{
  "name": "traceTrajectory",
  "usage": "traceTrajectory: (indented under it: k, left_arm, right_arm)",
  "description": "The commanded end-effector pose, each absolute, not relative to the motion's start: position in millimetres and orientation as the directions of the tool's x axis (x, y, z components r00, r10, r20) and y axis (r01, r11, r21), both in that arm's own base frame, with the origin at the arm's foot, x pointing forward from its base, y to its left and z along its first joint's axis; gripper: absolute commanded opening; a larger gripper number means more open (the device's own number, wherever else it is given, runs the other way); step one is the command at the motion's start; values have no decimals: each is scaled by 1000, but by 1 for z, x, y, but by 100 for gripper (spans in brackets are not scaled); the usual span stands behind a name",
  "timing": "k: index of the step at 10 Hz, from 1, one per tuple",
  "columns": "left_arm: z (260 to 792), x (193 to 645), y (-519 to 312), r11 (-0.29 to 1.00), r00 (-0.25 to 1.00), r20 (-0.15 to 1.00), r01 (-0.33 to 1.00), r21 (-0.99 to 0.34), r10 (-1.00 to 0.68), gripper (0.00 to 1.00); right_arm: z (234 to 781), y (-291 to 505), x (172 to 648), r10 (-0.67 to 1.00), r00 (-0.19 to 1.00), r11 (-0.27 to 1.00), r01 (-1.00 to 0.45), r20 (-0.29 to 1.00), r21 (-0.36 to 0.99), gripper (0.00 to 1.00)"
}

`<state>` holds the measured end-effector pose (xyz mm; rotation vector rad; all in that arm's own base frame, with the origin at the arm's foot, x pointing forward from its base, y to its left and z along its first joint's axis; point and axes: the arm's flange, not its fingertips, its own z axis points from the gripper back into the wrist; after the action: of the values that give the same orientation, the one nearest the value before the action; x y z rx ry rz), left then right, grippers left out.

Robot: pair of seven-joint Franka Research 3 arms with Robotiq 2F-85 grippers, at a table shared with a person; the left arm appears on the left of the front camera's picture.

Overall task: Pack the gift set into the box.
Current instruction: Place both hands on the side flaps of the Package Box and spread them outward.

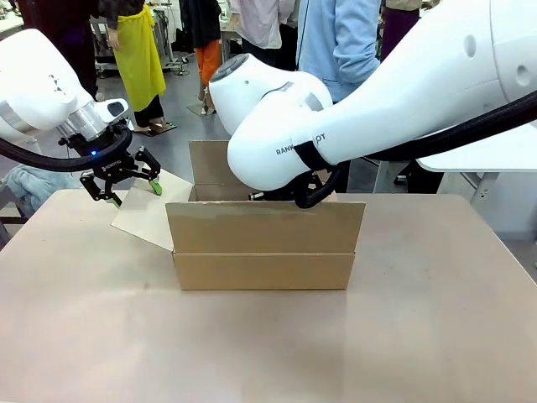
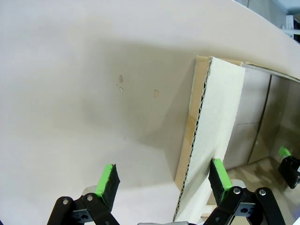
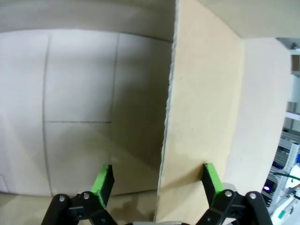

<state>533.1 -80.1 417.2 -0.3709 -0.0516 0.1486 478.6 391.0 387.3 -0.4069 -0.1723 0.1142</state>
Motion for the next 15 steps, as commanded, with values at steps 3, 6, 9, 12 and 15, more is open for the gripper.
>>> traceTrajectory:
  k: [3, 6, 9, 12, 15]
  left_arm:
    - [420, 532, -81, 924, 985, 23, -150, -351, 169, 100]
    - [420, 532, -81, 924, 985, 23, -150, -351, 169, 100]
    - [420, 532, -81, 924, 985, 23, -150, -351, 169, 100]
    - [420, 532, -81, 924, 985, 23, -150, -351, 169, 100]
    - [420, 532, -81, 924, 985, 23, -150, -351, 169, 100]
  right_arm:
    - [420, 358, 477, 87, 963, 839, 68, 256, -541, 100]
    - [448, 322, 481, 65, 967, 840, 80, 245, -536, 100]
    - [462, 281, 482, 23, 969, 889, 92, 246, -448, 100]
    - [468, 230, 484, -29, 970, 928, 115, 240, -353, 100]
    - [457, 167, 481, -59, 974, 989, 86, 218, -116, 100]
